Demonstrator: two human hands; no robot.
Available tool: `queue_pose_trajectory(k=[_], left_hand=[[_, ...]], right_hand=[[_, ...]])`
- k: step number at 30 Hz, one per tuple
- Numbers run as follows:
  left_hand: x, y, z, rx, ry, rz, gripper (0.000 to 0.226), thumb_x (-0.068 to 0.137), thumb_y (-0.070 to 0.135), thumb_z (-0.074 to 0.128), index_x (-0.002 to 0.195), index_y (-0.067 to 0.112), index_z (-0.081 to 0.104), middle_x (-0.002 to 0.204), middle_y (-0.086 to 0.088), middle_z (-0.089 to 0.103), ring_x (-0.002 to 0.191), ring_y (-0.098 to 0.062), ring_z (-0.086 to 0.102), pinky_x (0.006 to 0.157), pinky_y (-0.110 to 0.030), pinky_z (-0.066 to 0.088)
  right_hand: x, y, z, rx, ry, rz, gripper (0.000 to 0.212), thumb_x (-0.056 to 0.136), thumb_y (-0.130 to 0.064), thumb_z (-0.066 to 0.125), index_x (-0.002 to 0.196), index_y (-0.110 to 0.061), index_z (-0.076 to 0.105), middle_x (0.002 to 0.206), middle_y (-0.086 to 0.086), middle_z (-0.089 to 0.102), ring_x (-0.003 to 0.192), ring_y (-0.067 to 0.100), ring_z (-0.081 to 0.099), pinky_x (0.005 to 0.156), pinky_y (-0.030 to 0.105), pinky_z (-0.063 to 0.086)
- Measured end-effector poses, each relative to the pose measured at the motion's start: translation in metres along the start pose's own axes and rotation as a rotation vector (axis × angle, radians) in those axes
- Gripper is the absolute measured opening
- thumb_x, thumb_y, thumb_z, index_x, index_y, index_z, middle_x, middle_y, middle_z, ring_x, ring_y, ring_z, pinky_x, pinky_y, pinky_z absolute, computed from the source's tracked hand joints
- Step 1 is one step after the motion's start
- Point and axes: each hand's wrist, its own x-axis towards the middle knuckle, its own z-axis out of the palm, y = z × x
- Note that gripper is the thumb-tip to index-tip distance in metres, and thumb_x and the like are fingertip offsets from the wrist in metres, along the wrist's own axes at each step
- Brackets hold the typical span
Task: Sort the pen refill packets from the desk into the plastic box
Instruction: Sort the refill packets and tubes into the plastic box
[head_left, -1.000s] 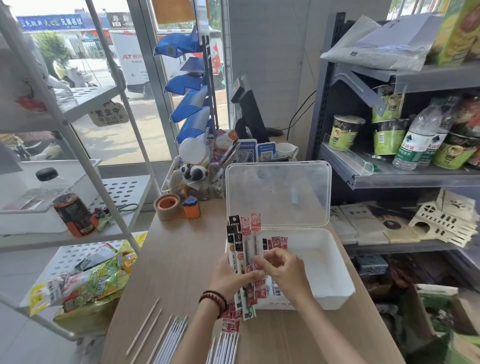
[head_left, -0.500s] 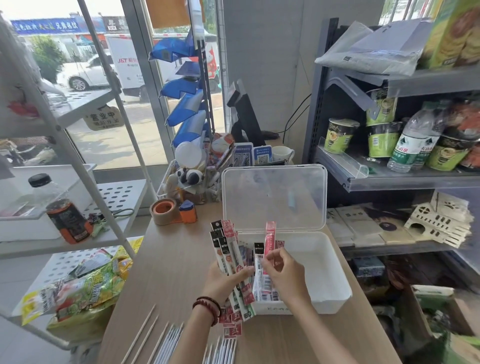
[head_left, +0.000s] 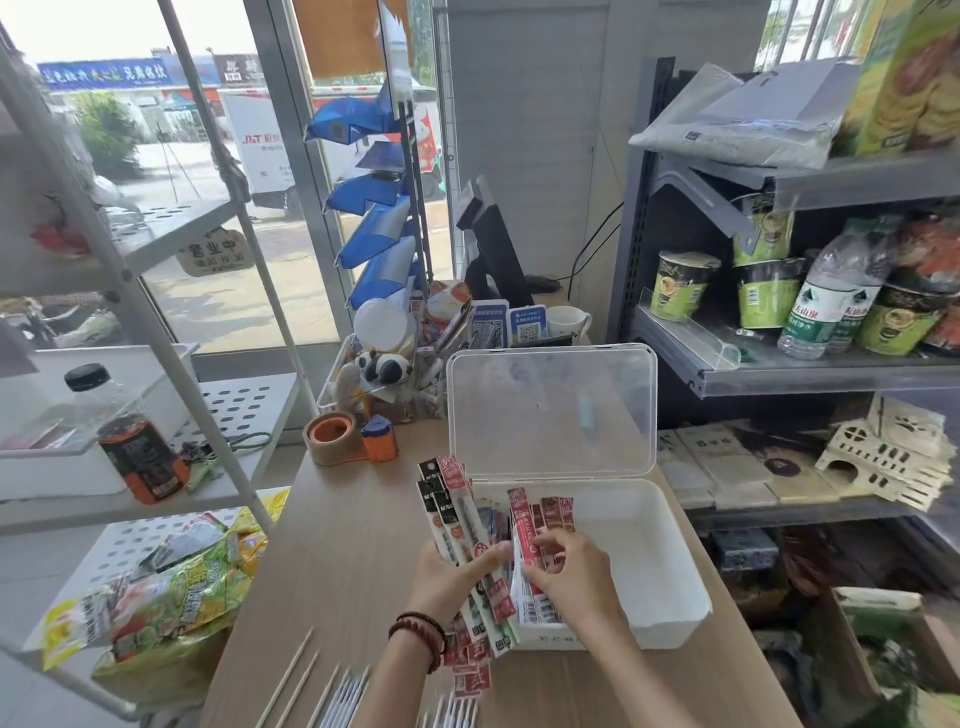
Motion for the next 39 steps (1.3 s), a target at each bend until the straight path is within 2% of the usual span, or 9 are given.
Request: queue_pose_trajectory(k=[2, 6, 12, 16, 19, 26, 31, 33, 39], left_hand=[[0.0, 0.0, 0.0, -0.01, -0.004, 0.007, 0.027, 0.07, 0.019, 0.08, 0.091, 0.019, 0.062, 0.081, 0.007, 0.069, 0.061, 0.01, 0.064, 0.05, -0.005, 0.045], [-0.001, 0.001, -0.001, 0.004, -0.037, 0.013, 0.043, 0.062, 0.023, 0.085, 0.1, 0.016, 0.064, 0.085, 0.003, 0.073, 0.069, -0.001, 0.069, 0.056, -0.009, 0.049], [0.0, 0.0, 0.0, 0.054, -0.081, 0.022, 0.057, 0.056, 0.026, 0.089, 0.105, 0.018, 0.061, 0.088, 0.001, 0.073, 0.074, -0.007, 0.071, 0.059, -0.014, 0.051], [0.001, -0.002, 0.003, 0.101, -0.143, 0.047, 0.068, 0.051, 0.027, 0.091, 0.11, 0.019, 0.06, 0.093, 0.003, 0.073, 0.082, -0.004, 0.07, 0.067, -0.017, 0.054], [0.005, -0.007, 0.004, 0.088, -0.175, 0.065, 0.08, 0.047, 0.027, 0.093, 0.117, 0.015, 0.057, 0.101, 0.002, 0.072, 0.093, -0.008, 0.069, 0.08, -0.027, 0.057], [0.004, -0.008, 0.006, 0.058, -0.144, 0.074, 0.063, 0.058, 0.017, 0.088, 0.112, 0.012, 0.058, 0.098, -0.001, 0.073, 0.089, -0.009, 0.07, 0.072, -0.021, 0.055], [0.004, -0.006, 0.005, 0.084, -0.076, 0.033, 0.05, 0.062, 0.039, 0.081, 0.102, 0.015, 0.064, 0.09, 0.004, 0.073, 0.079, -0.003, 0.07, 0.066, -0.014, 0.052], [0.005, -0.007, 0.004, 0.088, -0.056, 0.021, 0.042, 0.066, 0.034, 0.081, 0.099, 0.014, 0.064, 0.087, 0.003, 0.072, 0.074, -0.001, 0.069, 0.06, -0.011, 0.05], [0.005, -0.008, 0.004, 0.057, 0.007, 0.029, 0.04, 0.068, 0.025, 0.082, 0.099, 0.009, 0.062, 0.082, 0.001, 0.072, 0.067, -0.002, 0.068, 0.057, -0.012, 0.05]], right_hand=[[0.0, -0.002, -0.001, -0.018, 0.011, 0.008, 0.034, 0.08, -0.035, 0.076, 0.111, -0.03, 0.064, 0.114, -0.011, 0.054, 0.102, 0.01, 0.06, 0.091, 0.024, 0.053], [-0.002, -0.009, -0.007, 0.085, 0.049, -0.067, 0.02, 0.085, -0.042, 0.069, 0.099, -0.027, 0.069, 0.099, -0.012, 0.063, 0.08, 0.003, 0.06, 0.07, 0.014, 0.05], [-0.009, -0.018, -0.014, 0.356, -0.064, -0.117, 0.033, 0.08, -0.059, 0.06, 0.088, -0.03, 0.072, 0.066, -0.017, 0.068, 0.051, -0.003, 0.053, 0.054, 0.015, 0.042], [-0.009, -0.017, -0.016, 0.373, -0.069, -0.125, 0.037, 0.07, -0.069, 0.064, 0.082, -0.036, 0.073, 0.079, -0.017, 0.072, 0.072, 0.002, 0.066, 0.071, 0.027, 0.056], [-0.011, -0.017, -0.016, 0.289, -0.125, -0.143, 0.041, 0.06, -0.075, 0.068, 0.081, -0.039, 0.072, 0.08, -0.018, 0.072, 0.073, 0.004, 0.067, 0.07, 0.028, 0.058], [-0.008, -0.014, -0.013, 0.3, -0.11, -0.089, 0.028, 0.073, -0.052, 0.077, 0.082, -0.028, 0.068, 0.078, -0.011, 0.072, 0.071, 0.007, 0.069, 0.069, 0.031, 0.06], [-0.006, -0.013, -0.014, 0.393, 0.018, -0.047, 0.022, 0.087, -0.023, 0.068, 0.075, -0.014, 0.052, 0.064, 0.001, 0.062, 0.063, 0.013, 0.066, 0.052, 0.024, 0.045], [-0.006, -0.013, -0.013, 0.407, 0.035, -0.039, 0.023, 0.087, -0.023, 0.066, 0.074, -0.016, 0.048, 0.065, 0.006, 0.058, 0.062, 0.019, 0.061, 0.052, 0.024, 0.042], [-0.006, -0.012, -0.013, 0.372, 0.045, -0.048, 0.017, 0.089, -0.023, 0.064, 0.079, -0.017, 0.051, 0.064, -0.005, 0.051, 0.05, 0.002, 0.043, 0.054, 0.023, 0.044]])
